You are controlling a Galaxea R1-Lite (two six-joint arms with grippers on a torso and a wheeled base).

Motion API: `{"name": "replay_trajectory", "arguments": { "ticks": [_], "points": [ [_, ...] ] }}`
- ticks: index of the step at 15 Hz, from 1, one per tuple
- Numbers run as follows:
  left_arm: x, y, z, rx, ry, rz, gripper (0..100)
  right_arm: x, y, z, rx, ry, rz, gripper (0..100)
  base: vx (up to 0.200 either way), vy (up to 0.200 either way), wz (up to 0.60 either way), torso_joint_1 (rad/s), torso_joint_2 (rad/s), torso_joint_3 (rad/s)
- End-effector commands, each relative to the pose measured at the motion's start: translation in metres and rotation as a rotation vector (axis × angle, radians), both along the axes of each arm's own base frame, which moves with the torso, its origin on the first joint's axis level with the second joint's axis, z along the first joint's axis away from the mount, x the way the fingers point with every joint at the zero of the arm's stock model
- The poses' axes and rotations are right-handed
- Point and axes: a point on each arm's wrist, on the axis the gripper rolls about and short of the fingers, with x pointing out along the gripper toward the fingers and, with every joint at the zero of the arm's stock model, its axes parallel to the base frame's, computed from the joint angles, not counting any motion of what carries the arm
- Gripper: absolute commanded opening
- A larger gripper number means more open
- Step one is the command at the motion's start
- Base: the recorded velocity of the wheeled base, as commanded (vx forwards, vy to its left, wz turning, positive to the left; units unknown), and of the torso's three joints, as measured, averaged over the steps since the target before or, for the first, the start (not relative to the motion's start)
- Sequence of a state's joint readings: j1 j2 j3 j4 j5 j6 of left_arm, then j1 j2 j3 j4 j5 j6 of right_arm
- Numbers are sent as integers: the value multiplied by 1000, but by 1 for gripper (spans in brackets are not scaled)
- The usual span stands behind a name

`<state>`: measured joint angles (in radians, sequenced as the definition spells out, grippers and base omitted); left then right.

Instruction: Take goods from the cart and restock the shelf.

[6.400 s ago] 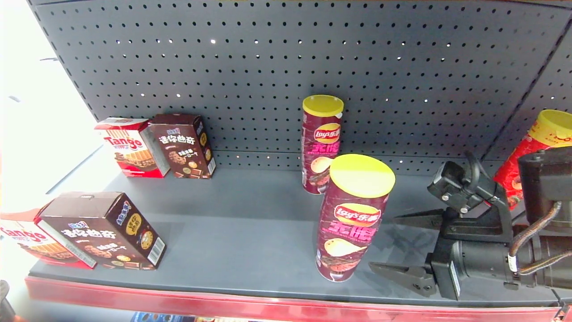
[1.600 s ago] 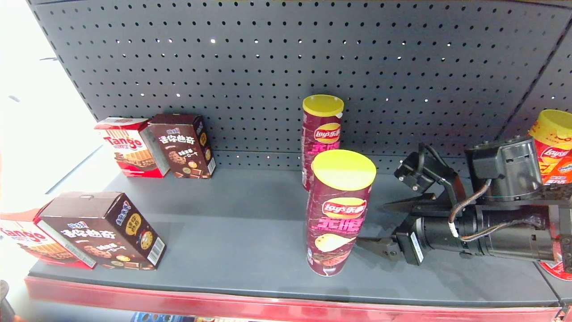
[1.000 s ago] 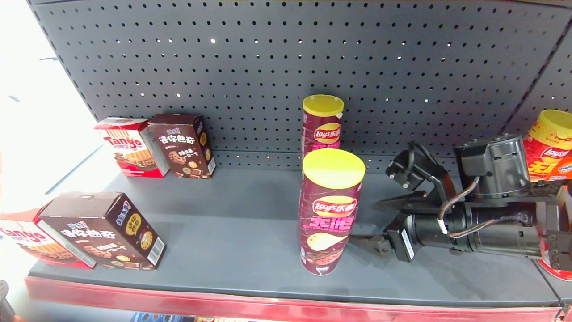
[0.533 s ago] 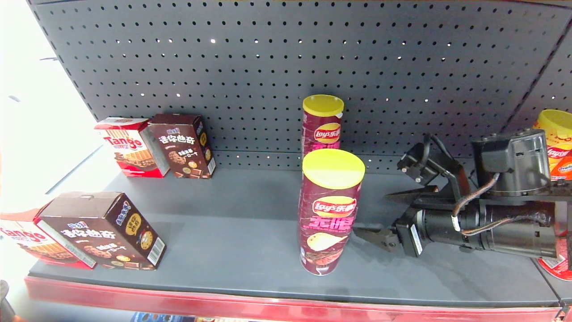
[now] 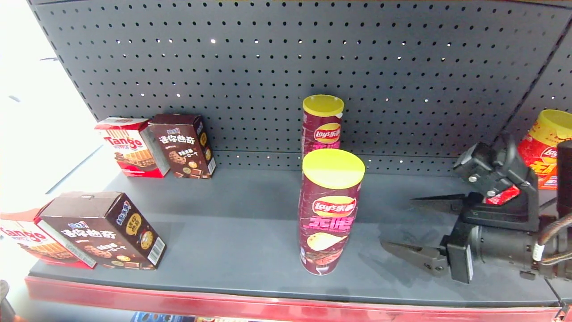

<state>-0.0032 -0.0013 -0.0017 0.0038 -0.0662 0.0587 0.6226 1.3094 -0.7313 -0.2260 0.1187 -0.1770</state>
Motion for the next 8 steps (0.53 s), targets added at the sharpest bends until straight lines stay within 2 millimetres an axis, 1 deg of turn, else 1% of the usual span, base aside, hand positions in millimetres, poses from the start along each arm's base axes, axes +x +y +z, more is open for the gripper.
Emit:
{"name": "replay_trajectory", "arguments": {
  "ticks": [1, 4, 6, 7, 8],
  "points": [
    [0, 0, 0, 1, 2, 0, 100, -28, -20, 9, 55, -58, 19, 100, 0, 0, 0, 0, 0, 0],
    [0, 0, 0, -2, 1, 2, 100, -50, -35, 9, 89, -94, 25, 100, 0, 0, 0, 0, 0, 0],
    [0, 0, 0, -2, 1, 2, 100, -67, -47, 19, 180, -117, 8, 100, 0, 0, 0, 0, 0, 0],
    [0, 0, 0, -2, 1, 2, 100, -74, -51, 20, 215, -114, 7, 100, 0, 0, 0, 0, 0, 0],
    [0, 0, 0, 0, 1, 2, 100, -84, -58, 16, 246, -111, 14, 100, 0, 0, 0, 0, 0, 0]
  ]
}}
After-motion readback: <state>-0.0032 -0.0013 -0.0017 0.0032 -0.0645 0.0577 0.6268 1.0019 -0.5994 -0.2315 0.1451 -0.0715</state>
